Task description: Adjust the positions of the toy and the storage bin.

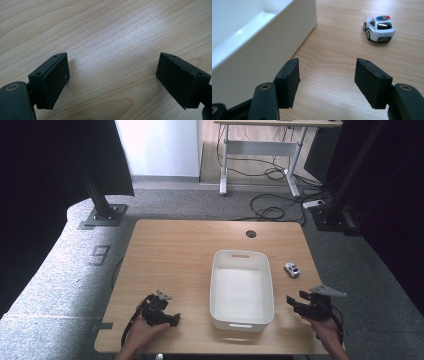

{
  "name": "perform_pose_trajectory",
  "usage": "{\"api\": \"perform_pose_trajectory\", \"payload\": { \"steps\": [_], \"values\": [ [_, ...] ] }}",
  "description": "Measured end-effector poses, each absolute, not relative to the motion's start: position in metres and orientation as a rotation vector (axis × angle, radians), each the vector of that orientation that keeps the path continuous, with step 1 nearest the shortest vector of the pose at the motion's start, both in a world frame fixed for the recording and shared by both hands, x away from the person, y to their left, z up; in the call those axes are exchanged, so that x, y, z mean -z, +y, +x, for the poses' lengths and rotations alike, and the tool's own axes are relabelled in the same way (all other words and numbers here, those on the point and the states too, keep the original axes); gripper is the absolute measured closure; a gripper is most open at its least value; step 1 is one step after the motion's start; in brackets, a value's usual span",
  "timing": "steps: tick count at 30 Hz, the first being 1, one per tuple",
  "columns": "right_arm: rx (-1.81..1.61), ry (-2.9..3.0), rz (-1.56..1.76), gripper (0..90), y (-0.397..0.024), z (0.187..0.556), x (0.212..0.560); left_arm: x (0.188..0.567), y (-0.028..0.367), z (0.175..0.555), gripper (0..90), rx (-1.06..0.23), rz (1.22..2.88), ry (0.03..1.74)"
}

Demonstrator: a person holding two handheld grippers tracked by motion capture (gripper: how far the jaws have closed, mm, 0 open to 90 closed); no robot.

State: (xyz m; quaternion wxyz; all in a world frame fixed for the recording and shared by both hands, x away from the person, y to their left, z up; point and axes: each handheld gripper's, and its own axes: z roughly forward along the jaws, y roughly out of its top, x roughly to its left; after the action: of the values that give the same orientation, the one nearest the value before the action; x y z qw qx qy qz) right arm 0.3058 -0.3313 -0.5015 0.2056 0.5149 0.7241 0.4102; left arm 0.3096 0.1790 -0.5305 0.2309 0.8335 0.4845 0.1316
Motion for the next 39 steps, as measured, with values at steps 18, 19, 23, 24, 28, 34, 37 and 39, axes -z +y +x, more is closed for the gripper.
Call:
{"api": "perform_pose_trajectory", "payload": {
  "steps": [18,19,23,24,28,34,37,39],
  "values": [
    [-1.204,2.034,1.364,34.9,-0.309,0.308,0.487,0.531,0.18,0.311,10.4,-0.358,2.297,1.321],
    [-1.204,2.036,1.362,34.8,-0.307,0.308,0.487,0.531,0.18,0.311,10.4,-0.358,2.298,1.321],
    [-1.213,2.039,1.356,34.8,-0.3,0.309,0.485,0.531,0.18,0.311,10.3,-0.358,2.297,1.318],
    [-1.22,2.044,1.354,34.8,-0.297,0.31,0.484,0.531,0.18,0.311,10.2,-0.358,2.298,1.317],
    [-1.224,2.053,1.353,36.1,-0.291,0.312,0.485,0.531,0.18,0.311,10.2,-0.358,2.298,1.317],
    [-1.255,2.005,1.37,36.1,-0.292,0.31,0.479,0.531,0.18,0.311,9.9,-0.358,2.298,1.315],
    [-1.255,2.012,1.356,36.1,-0.29,0.309,0.477,0.531,0.18,0.311,9.7,-0.357,2.298,1.316],
    [-1.247,2.033,1.338,36.5,-0.285,0.31,0.477,0.531,0.18,0.311,9.7,-0.357,2.298,1.316]
  ]
}}
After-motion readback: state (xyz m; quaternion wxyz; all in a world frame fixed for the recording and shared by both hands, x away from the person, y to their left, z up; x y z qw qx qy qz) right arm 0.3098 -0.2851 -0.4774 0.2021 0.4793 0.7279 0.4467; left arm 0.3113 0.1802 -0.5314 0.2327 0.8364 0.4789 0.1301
